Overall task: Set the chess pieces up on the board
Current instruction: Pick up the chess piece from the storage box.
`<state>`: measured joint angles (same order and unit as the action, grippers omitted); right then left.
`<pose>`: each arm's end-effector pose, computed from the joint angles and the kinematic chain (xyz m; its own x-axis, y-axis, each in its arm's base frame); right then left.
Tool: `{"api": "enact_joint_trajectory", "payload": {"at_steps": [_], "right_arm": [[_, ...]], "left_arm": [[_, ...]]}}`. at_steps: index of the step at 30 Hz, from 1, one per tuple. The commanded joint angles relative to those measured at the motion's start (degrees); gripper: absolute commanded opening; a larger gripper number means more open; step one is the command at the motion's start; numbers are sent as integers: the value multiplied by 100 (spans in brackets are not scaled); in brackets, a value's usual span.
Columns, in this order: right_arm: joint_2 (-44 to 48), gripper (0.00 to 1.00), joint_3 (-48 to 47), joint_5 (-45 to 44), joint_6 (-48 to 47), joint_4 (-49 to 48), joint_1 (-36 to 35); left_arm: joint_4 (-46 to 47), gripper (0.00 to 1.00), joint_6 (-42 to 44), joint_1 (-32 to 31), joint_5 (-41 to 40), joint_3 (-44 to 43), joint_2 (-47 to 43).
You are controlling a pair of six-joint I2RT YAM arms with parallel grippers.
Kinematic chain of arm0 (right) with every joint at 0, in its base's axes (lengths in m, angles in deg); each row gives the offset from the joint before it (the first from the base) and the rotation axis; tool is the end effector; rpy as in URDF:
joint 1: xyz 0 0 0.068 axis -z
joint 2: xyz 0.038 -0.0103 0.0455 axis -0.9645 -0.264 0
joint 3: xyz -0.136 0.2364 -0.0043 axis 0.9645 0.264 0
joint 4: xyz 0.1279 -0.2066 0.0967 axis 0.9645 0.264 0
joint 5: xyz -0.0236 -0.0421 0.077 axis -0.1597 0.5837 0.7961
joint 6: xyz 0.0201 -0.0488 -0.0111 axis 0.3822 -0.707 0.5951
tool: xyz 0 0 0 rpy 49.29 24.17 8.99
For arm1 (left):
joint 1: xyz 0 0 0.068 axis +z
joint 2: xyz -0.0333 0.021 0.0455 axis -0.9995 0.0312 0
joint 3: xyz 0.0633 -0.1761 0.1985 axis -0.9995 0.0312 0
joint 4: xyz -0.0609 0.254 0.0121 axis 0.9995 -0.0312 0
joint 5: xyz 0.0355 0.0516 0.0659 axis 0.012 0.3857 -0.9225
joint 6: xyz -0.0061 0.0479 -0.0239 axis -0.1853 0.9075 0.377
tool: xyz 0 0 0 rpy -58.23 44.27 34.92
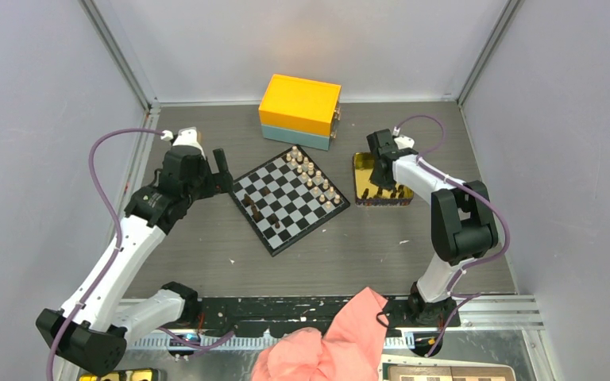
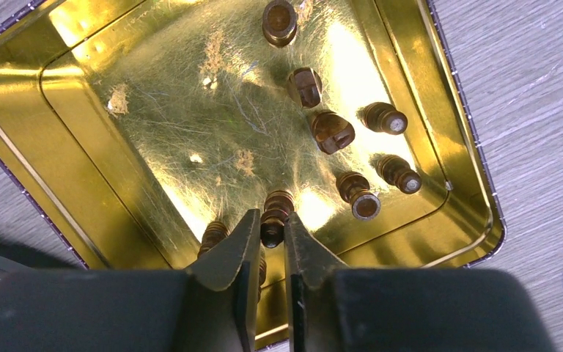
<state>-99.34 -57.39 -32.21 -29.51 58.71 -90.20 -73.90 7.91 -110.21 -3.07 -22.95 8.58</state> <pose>0.3353 0.0795 0.1950 -0.7358 0.3859 -0.5565 0.4572 0.8893 0.0121 0.1939 -0.0681 0.3451 -0.5676 -0.2601 -0.7811 -0.1169 0.9646 -0.2363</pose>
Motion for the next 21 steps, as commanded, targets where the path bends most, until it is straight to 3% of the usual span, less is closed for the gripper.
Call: {"api": "enact_joint_trajectory", "payload": {"at_steps": [1, 5, 21], "right_arm": [[27, 11, -18, -35, 111, -146, 22], [102, 1, 6, -33, 107, -107, 29], [768, 1, -630, 38, -155, 333, -40]], "left_arm": [[59, 97, 49, 29, -121, -171, -182], [44, 97, 55, 29, -139, -150, -238], [-2, 97, -31, 30, -233, -37, -548]]}}
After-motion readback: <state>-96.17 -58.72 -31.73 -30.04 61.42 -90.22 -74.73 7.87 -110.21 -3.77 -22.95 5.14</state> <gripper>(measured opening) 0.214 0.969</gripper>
